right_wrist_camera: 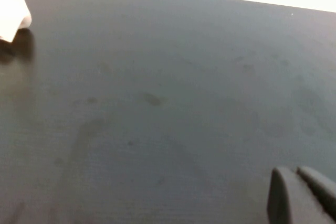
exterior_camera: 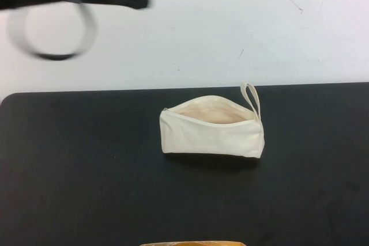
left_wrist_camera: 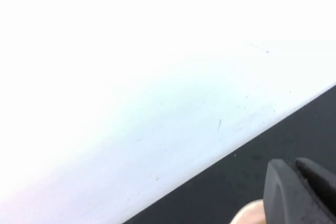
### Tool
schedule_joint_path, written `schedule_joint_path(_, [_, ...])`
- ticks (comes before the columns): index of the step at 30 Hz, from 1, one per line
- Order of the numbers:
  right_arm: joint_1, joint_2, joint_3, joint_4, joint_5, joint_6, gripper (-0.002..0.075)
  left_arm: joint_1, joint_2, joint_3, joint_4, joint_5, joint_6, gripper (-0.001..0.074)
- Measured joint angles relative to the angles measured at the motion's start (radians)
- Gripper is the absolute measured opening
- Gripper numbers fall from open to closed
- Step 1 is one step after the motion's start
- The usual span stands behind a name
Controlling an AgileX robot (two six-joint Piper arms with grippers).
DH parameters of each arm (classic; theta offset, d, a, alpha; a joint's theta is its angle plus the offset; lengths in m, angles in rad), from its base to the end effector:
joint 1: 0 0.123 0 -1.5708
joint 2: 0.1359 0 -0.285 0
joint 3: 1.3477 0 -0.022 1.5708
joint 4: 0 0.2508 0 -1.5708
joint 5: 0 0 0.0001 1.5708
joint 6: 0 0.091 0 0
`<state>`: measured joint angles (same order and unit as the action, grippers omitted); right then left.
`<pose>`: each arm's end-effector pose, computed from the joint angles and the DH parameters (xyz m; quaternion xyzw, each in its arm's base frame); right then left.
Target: Put eraser into pencil case
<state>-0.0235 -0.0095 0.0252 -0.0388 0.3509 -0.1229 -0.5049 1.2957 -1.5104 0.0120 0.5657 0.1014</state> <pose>0.0533 -0.0025 0.1736 -0.0502 0.7970 -0.0602 0.5988 0.2464 -0.1355 0.4770 0.2390 0.7571 -0.1163 0.5968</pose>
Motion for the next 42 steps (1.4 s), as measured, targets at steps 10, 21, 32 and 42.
schedule_joint_path(10, [0.0, 0.0, 0.0, 0.0, 0.0, 0.0, -0.0001, 0.0, -0.136, 0.0, 0.013, 0.162, 0.0, 0.0])
schedule_joint_path(21, [0.0, 0.0, 0.0, 0.0, 0.0, 0.0, -0.0001, 0.006, -0.161, 0.0, 0.063, 0.198, 0.009, -0.0001])
schedule_joint_path(32, [0.0, 0.0, 0.0, 0.0, 0.0, 0.0, -0.0001, 0.318, -0.404, 0.402, -0.033, 0.09, -0.059, -0.0001])
schedule_joint_path(42, [0.0, 0.0, 0.0, 0.0, 0.0, 0.0, -0.0001, 0.411, -0.811, 1.194, -0.202, -0.5, -0.075, -0.0001])
